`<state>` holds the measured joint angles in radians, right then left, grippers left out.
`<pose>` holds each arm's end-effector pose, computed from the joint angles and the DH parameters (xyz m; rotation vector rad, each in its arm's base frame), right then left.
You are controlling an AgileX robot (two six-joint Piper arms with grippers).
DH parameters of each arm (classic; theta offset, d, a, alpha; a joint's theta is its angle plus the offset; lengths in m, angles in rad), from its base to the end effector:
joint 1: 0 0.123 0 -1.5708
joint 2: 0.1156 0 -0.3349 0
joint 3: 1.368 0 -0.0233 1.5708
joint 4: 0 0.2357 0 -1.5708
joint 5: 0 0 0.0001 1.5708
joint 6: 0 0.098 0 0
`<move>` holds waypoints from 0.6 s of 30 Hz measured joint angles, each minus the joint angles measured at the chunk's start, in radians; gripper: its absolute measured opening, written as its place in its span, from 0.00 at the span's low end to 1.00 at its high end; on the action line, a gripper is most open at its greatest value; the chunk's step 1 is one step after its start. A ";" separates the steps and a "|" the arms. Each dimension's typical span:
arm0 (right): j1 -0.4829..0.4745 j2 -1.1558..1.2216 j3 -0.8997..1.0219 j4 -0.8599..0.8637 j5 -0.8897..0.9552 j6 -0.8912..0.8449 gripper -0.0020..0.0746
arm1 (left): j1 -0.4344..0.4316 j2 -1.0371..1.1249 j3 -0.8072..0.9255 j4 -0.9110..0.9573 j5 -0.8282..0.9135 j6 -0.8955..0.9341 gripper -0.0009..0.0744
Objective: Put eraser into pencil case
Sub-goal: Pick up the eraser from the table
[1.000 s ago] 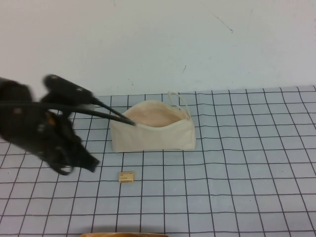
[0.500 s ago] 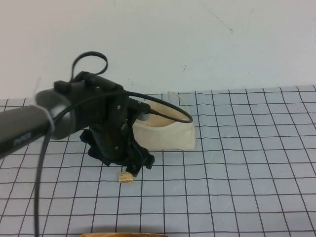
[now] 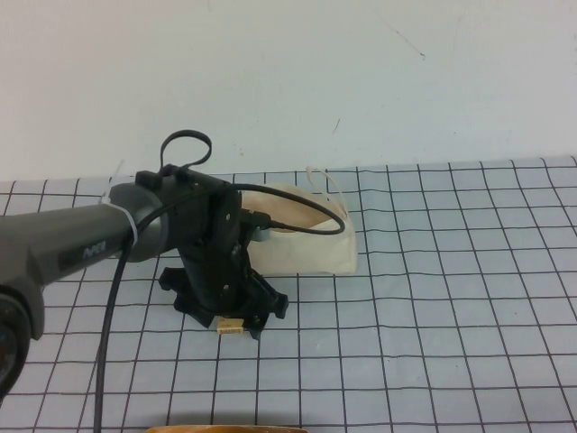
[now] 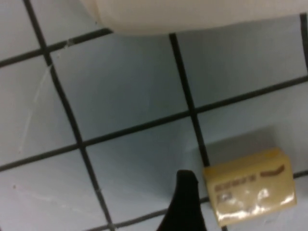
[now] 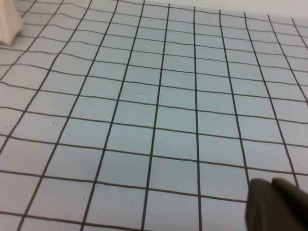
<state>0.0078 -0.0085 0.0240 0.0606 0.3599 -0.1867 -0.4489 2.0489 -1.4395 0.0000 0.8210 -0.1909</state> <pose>-0.0056 0.0021 0.1710 -0.1427 1.8533 -0.0650 0.3831 -0.1846 0.2077 0.3761 2.8994 -0.1051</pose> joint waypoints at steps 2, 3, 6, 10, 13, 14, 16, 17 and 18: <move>0.000 0.000 0.000 0.000 0.000 0.000 0.02 | 0.000 0.007 0.000 0.000 -0.013 -0.010 0.70; 0.000 0.000 0.000 0.000 0.000 0.000 0.02 | 0.000 0.012 0.000 0.000 -0.021 -0.015 0.70; 0.000 0.000 0.000 0.000 0.000 0.000 0.02 | 0.000 0.016 0.000 0.000 -0.028 -0.019 0.69; 0.000 0.000 0.000 0.000 0.000 0.000 0.02 | 0.000 0.016 -0.002 0.000 -0.028 -0.019 0.57; 0.000 0.000 0.000 0.000 0.000 0.000 0.02 | 0.000 0.016 -0.003 0.000 -0.028 -0.015 0.39; 0.000 0.000 0.000 0.000 0.000 0.000 0.02 | 0.000 0.016 -0.004 0.000 -0.028 -0.013 0.39; 0.000 0.000 0.000 0.000 0.000 0.000 0.02 | 0.000 0.016 -0.007 -0.009 -0.017 0.018 0.39; 0.000 0.000 0.000 0.000 0.000 0.000 0.02 | 0.000 0.016 -0.007 -0.013 -0.009 0.041 0.39; 0.000 0.000 0.000 0.000 0.000 0.000 0.02 | 0.000 0.013 -0.007 -0.024 0.004 0.075 0.39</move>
<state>0.0078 -0.0085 0.0240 0.0606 0.3599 -0.1867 -0.4489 2.0616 -1.4461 -0.0235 0.8253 -0.1162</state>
